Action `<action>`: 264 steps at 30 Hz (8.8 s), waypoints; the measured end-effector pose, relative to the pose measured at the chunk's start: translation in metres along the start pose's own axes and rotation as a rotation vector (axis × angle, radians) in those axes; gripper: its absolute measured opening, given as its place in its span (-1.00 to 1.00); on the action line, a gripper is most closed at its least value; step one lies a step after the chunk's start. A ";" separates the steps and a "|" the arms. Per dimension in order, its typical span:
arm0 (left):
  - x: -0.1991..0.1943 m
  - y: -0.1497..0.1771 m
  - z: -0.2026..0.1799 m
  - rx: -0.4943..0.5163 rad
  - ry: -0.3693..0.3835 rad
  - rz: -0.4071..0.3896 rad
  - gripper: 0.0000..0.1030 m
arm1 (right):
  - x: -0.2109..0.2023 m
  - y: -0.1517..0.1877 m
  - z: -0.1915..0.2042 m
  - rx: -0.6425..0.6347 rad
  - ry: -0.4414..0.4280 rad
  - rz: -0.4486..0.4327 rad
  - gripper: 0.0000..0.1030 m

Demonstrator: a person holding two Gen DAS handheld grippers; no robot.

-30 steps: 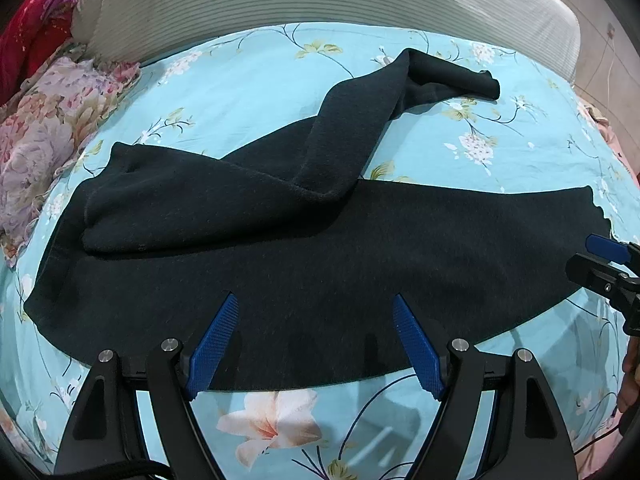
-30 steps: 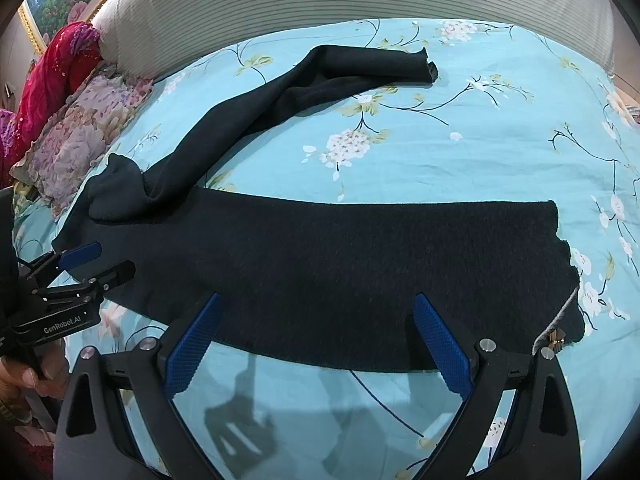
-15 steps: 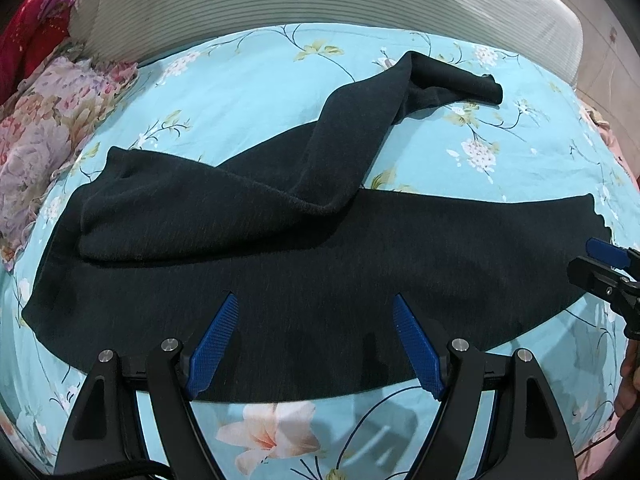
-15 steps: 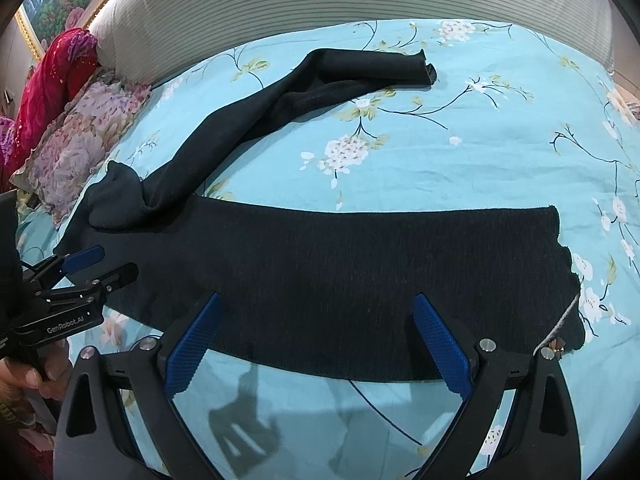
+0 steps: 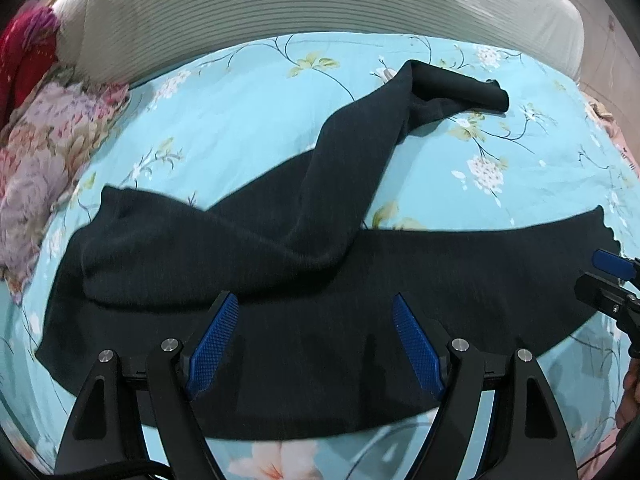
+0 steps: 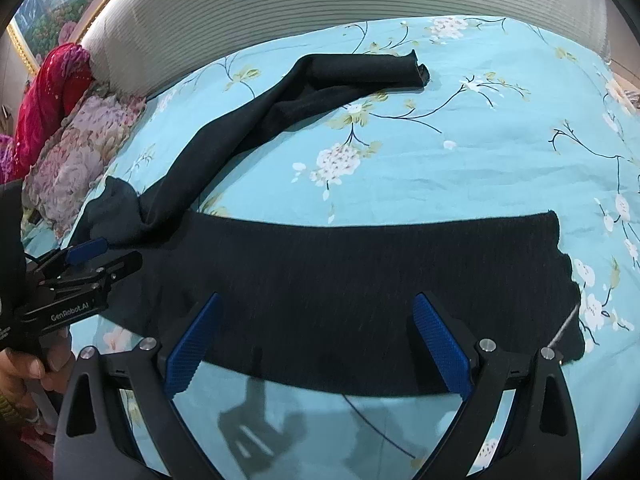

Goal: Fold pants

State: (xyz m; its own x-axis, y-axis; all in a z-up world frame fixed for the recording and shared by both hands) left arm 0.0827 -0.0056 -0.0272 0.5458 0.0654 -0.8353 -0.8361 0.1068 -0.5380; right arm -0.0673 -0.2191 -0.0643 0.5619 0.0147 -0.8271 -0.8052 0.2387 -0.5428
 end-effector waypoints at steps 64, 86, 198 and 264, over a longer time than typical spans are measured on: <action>0.041 -0.067 -0.036 0.199 0.334 0.122 -0.73 | -0.010 -0.145 -0.106 -0.026 -0.063 -0.132 -0.94; 0.022 0.006 -0.048 0.347 0.326 0.136 -0.60 | -0.050 0.010 -0.089 0.022 -0.009 -0.050 -0.94; 0.007 0.123 0.319 -0.805 0.224 0.104 -0.14 | 0.131 0.004 0.363 -0.689 -0.317 0.379 -0.73; 0.047 0.112 0.332 -0.316 -0.090 0.061 -0.17 | 0.193 -0.112 0.267 -0.451 -0.079 0.163 -0.81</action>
State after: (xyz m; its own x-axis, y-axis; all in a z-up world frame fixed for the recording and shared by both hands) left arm 0.0326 0.3384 -0.0892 0.4847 0.1515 -0.8614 -0.8352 -0.2123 -0.5073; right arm 0.1818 0.0167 -0.1240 0.4202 0.0952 -0.9024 -0.8760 -0.2171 -0.4307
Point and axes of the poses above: each gripper's, at about its wrist camera, not at the fingertips, and x roughly the way its jaws point, z to its left, y to its underside, the point moved 5 cm from there along x, roughly the way its jaws point, and after that the axes turned 3 degrees about -x, right-handed, at the moved point
